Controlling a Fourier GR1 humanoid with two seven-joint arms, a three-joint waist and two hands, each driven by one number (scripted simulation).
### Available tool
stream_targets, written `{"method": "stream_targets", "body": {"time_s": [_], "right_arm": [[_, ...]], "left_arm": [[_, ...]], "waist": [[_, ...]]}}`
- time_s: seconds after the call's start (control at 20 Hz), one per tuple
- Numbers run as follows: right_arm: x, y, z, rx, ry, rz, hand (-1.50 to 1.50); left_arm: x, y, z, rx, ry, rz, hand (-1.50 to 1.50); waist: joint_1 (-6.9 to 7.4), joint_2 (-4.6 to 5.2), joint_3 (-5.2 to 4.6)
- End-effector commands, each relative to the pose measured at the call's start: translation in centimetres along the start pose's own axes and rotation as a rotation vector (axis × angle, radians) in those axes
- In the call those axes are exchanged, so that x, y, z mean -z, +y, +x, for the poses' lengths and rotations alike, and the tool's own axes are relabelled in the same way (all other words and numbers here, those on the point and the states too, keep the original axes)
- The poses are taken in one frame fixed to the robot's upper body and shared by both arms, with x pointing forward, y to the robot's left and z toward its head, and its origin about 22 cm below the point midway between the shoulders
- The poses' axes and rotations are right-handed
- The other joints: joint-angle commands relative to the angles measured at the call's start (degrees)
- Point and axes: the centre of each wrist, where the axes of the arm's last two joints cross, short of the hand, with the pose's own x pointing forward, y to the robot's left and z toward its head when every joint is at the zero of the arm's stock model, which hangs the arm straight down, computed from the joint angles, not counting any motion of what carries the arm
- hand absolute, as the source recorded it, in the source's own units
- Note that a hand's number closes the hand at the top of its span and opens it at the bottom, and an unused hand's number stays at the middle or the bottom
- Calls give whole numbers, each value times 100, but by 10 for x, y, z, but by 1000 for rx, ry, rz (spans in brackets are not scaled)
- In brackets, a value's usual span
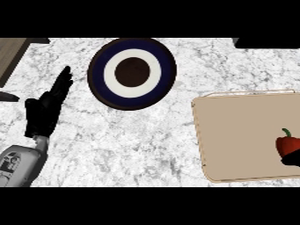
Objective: Pick the bell pepper from the tray and place it in the plate
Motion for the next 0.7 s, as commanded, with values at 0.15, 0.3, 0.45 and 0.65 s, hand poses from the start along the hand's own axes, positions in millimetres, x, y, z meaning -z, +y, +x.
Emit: {"method": "stream_targets", "body": {"time_s": [0.15,0.3,0.45,0.65], "right_arm": [[27,38,-4,-64,90,85,-150],[25,45,-5,-68,91,114,-150],[42,44,-21,-87,119,112,-150],[41,53,-29,-83,124,131,-150]], "left_arm": [[-4,8,-10,-7,9,-2,0],[8,12,-13,9,-7,11,0],[-2,-9,-5,-2,8,-10,0],[2,10,-11,2,2,14,0]], "waist": [[12,5,2],[-21,6,1],[-7,2,3],[-26,-1,2]]}}
